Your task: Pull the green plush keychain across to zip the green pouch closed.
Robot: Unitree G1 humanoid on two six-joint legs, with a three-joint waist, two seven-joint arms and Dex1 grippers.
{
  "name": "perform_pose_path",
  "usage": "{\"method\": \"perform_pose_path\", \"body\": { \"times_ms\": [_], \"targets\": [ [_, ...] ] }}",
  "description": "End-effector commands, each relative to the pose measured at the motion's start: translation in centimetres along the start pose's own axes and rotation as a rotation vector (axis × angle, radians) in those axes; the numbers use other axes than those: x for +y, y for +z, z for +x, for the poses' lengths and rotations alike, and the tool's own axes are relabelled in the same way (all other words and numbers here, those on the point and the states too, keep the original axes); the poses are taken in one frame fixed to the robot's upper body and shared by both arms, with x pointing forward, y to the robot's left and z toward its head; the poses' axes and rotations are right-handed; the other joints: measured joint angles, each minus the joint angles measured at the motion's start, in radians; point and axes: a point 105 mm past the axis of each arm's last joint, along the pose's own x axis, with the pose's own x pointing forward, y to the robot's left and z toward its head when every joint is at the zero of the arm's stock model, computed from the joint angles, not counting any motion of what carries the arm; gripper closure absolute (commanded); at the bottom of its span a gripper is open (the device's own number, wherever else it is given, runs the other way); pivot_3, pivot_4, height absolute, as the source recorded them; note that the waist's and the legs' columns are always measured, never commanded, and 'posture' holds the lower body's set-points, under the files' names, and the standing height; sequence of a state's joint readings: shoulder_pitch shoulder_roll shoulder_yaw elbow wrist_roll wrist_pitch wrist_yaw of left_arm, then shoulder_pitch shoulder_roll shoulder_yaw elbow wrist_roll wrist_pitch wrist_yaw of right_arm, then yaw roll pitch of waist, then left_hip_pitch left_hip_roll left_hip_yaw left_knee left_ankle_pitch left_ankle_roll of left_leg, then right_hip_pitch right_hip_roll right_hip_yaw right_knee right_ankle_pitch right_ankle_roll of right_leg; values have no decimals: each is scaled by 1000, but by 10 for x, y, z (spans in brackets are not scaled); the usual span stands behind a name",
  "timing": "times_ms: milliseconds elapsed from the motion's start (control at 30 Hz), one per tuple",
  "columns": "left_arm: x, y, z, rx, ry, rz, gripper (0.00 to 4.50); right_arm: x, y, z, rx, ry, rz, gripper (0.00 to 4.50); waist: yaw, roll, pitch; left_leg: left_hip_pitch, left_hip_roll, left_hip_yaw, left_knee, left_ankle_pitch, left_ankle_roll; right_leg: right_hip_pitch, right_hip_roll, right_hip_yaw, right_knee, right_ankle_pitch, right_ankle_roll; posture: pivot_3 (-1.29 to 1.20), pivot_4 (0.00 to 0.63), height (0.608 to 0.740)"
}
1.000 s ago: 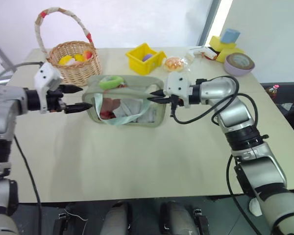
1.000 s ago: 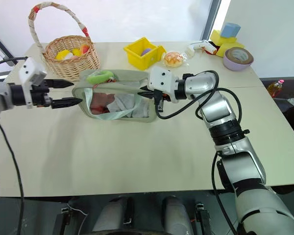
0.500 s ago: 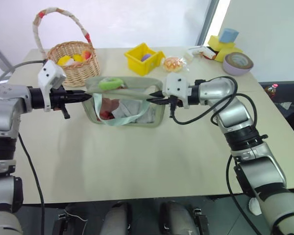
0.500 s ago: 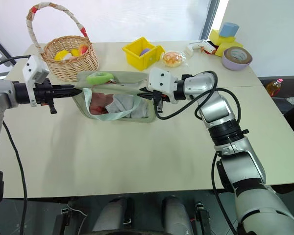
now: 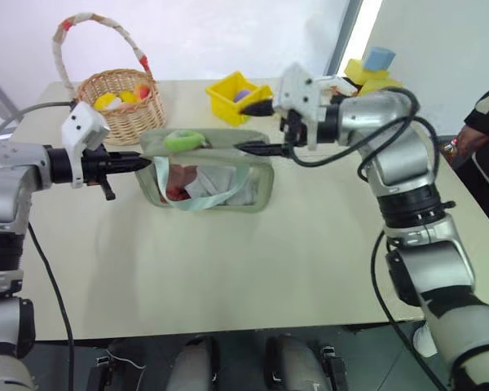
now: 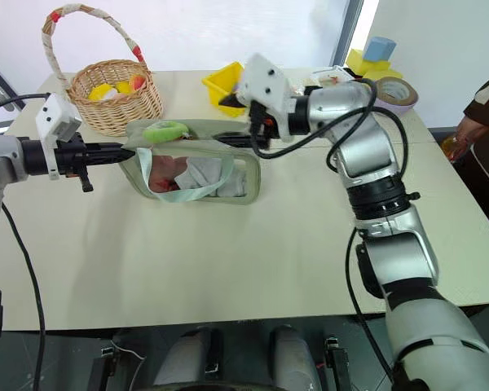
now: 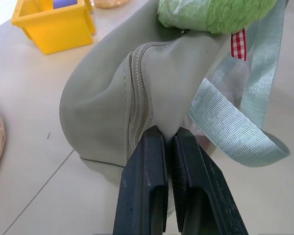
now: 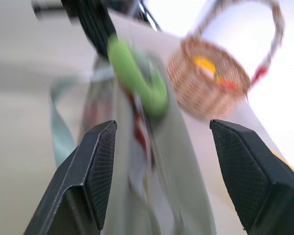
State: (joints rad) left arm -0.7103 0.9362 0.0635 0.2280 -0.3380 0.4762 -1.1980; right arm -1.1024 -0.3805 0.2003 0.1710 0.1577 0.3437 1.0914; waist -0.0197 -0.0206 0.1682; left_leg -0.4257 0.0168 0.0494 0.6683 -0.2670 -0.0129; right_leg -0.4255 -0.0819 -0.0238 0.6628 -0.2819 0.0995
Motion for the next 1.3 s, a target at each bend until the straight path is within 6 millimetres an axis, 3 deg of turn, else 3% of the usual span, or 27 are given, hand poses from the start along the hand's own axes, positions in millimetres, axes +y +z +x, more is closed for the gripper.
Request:
{"method": "perform_pose_path", "body": {
  "times_ms": [33, 133, 300, 400, 500, 533, 567, 700, 800, 1033, 1167, 1300],
  "targets": [
    [-1, 10, -3, -15, 4, 40, 4500, 8, 15, 25, -30, 8, -57, 1377, 0, 0, 0, 0, 0, 0, 0, 0, 0, 0, 0, 0, 0, 0, 0, 0, 150, 739],
    [-1, 10, -2, -14, 5, 42, 4500, 11, 9, 40, -9, 16, -76, 1377, 2, 0, 0, 0, 0, 0, 0, 0, 0, 0, 0, 0, 0, 0, 0, 0, 150, 739],
    [-1, 11, -3, -15, 9, 43, 4500, 0, 4, 53, 12, -39, -68, 1377, 1, 0, 0, 0, 0, 0, 0, 0, 0, 0, 0, 0, 0, 0, 0, 0, 150, 739],
    [-3, 10, -3, -14, 9, 41, 4500, 3, 5, 53, -2, -13, -59, 2138, -1, 0, 0, 0, 0, 0, 0, 0, 0, 0, 0, 0, 0, 0, 0, 0, 150, 739],
    [-4, 9, -3, -14, 14, 37, 4500, 5, 6, 52, -13, 0, -46, 3570, 1, 0, 0, 0, 0, 0, 0, 0, 0, 0, 0, 0, 0, 0, 0, 0, 150, 739],
    [-4, 9, -3, -14, 16, 36, 4500, 6, 7, 52, -16, 6, -42, 4255, 1, 0, 0, 0, 0, -1, 0, 0, 0, 0, 0, 0, 0, 0, 0, 0, 150, 739],
    [-4, 9, -3, -14, 16, 35, 4500, 7, 7, 52, -18, 10, -39, 4483, 1, 0, 0, 0, 0, -1, 0, 0, 0, 0, 0, 0, 0, 0, 0, 0, 150, 739],
    [-4, 9, -1, -19, 18, 32, 4500, 3, 10, 47, -35, -4, -5, 4483, 0, 0, 0, 0, 0, 0, 0, 0, 0, 0, 0, 0, 0, 0, 0, 0, 150, 739],
    [-5, 8, 0, -17, 14, 28, 4500, -10, 16, 32, -20, -75, 7, 4483, 2, 0, 0, 0, 0, -1, 0, 0, 0, 0, 0, 0, 0, 0, 0, 0, 150, 739],
    [-6, 0, 0, -3, 12, 9, 4500, -53, -7, -39, 195, -355, -113, 4483, 6, 0, 0, 0, 0, -1, 0, -1, 1, 0, -1, 0, 0, 0, 0, 0, 150, 739],
    [-6, -3, 0, 2, 15, -3, 4500, -61, -15, -66, 260, -456, -112, 4483, 4, 0, 0, 0, 0, 0, 0, -1, 2, 0, -1, 0, 0, 0, 0, 0, 150, 739],
    [-9, -6, 2, -2, 14, -25, 4500, -67, -43, -112, 419, -619, -121, 4483, 10, 0, 0, 0, 0, 0, 0, -1, 2, 0, -1, 0, 0, 0, 0, 0, 150, 739]
  ]
}}
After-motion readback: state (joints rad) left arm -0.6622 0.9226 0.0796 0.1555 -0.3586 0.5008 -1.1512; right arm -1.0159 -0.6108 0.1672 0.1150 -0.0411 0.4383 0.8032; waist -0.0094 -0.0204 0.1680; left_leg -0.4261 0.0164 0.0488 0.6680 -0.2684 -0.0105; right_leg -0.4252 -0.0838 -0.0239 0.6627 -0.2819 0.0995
